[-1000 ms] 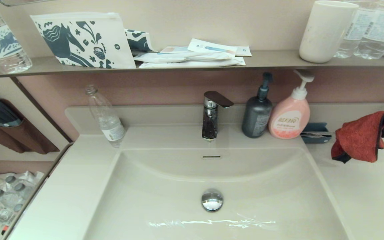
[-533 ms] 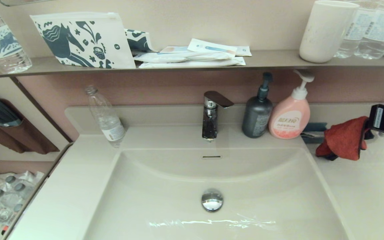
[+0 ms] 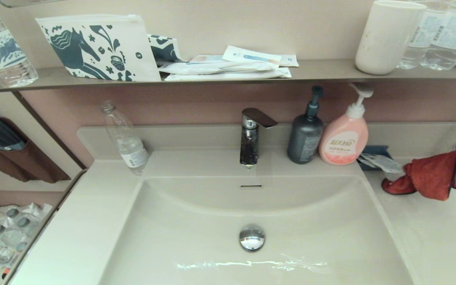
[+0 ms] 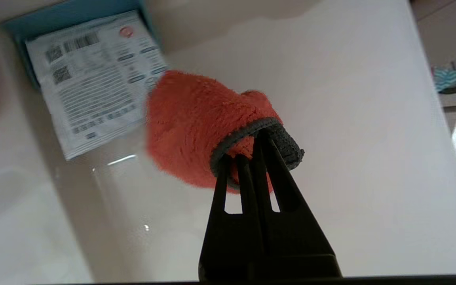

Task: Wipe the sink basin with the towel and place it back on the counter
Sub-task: Wipe the sink

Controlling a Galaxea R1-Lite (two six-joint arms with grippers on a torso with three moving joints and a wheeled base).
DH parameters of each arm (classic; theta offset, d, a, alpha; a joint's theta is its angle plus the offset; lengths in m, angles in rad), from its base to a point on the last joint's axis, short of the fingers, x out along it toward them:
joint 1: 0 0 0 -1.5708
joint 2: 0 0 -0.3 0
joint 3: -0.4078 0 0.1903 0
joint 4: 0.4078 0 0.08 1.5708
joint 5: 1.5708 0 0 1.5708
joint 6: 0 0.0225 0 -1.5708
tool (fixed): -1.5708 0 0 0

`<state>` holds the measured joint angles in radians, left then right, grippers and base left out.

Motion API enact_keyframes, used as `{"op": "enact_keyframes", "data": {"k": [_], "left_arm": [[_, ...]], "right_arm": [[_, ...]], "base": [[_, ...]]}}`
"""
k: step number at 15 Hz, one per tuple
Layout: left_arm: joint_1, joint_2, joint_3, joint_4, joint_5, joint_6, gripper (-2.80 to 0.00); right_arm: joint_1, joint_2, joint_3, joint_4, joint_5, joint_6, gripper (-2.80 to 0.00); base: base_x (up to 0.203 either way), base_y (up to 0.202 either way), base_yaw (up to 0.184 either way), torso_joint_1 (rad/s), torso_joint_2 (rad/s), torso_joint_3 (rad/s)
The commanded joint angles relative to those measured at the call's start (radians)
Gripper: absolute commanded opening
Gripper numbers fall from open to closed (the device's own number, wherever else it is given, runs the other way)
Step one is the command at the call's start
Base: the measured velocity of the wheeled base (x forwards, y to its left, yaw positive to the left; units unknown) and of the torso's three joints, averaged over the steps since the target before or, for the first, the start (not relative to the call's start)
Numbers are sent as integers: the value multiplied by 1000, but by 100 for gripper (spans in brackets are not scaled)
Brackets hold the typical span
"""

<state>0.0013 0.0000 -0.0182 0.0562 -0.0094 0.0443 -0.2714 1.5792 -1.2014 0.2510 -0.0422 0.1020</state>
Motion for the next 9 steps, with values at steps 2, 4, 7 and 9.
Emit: {"op": "enact_keyframes", "data": {"k": [2, 4, 7, 9], "left_arm": [[0, 2, 0, 1, 0, 0, -280], [0, 2, 0, 1, 0, 0, -280], [0, 2, 0, 1, 0, 0, -280], [0, 2, 0, 1, 0, 0, -280]], "right_arm": [[-59, -72, -20, 20, 127, -13, -280], [-46, -95, -34, 38, 130, -13, -280], [-62, -100, -43, 70, 129, -42, -280], [-65, -100, -38, 73, 129, -44, -280]], "base": [[0, 0, 0, 0, 0, 0], [0, 0, 0, 0, 0, 0], [0, 0, 0, 0, 0, 0], [0, 0, 0, 0, 0, 0]]}}
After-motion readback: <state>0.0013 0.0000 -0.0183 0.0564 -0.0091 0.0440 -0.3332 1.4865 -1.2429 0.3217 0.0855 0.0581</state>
